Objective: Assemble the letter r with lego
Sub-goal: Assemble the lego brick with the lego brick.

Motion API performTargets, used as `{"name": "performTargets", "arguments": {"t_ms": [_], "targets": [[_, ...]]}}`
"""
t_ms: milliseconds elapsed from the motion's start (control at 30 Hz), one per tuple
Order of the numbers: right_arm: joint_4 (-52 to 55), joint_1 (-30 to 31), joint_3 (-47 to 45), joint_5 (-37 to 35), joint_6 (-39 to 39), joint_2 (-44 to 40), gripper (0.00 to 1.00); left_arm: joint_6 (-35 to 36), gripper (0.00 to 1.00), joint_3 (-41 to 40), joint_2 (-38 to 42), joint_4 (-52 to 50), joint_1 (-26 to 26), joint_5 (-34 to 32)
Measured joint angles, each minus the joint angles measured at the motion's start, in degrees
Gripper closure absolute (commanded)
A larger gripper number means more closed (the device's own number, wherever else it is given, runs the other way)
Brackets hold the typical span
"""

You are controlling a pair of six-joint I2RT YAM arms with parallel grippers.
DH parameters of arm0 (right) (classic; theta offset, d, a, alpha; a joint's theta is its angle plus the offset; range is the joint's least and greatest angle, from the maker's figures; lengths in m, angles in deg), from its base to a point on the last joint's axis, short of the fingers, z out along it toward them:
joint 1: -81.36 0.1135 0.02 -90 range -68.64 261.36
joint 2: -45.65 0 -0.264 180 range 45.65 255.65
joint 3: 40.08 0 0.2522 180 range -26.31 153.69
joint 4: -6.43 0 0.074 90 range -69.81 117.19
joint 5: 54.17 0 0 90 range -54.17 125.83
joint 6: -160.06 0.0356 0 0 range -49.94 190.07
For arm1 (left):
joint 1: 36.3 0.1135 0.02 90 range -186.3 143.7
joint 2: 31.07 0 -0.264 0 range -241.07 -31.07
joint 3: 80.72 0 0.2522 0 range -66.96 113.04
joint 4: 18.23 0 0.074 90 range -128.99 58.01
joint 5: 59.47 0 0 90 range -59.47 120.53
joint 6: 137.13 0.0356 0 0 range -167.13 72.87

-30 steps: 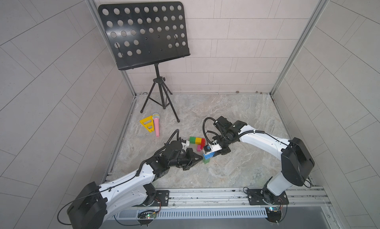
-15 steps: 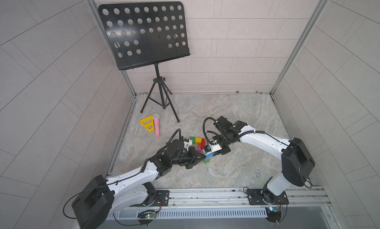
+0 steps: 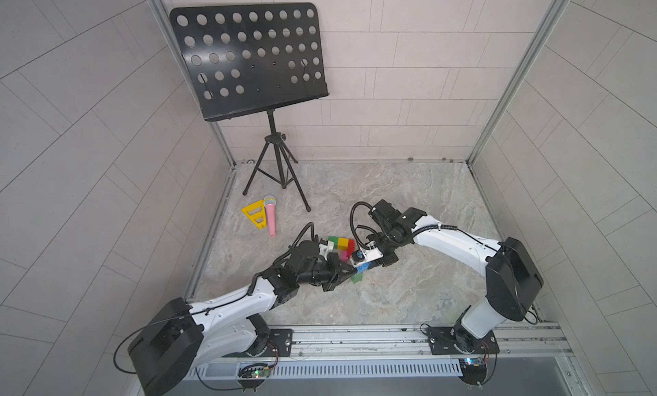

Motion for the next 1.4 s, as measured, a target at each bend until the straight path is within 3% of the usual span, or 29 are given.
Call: {"name": "performTargets", "arguments": {"t_ms": [867,1400], "targets": [[0.17,0.02,0.13,0.48,0.00,0.81,1.00,-0.76,1.00,0.04,-2.71,2.21,0.00,0.44],[0.13,0.04,0.13,0.50,0.00,0.94,1.00,1.62,1.00,2.47,-2.12,-3.72,2.40,-0.31]]}}
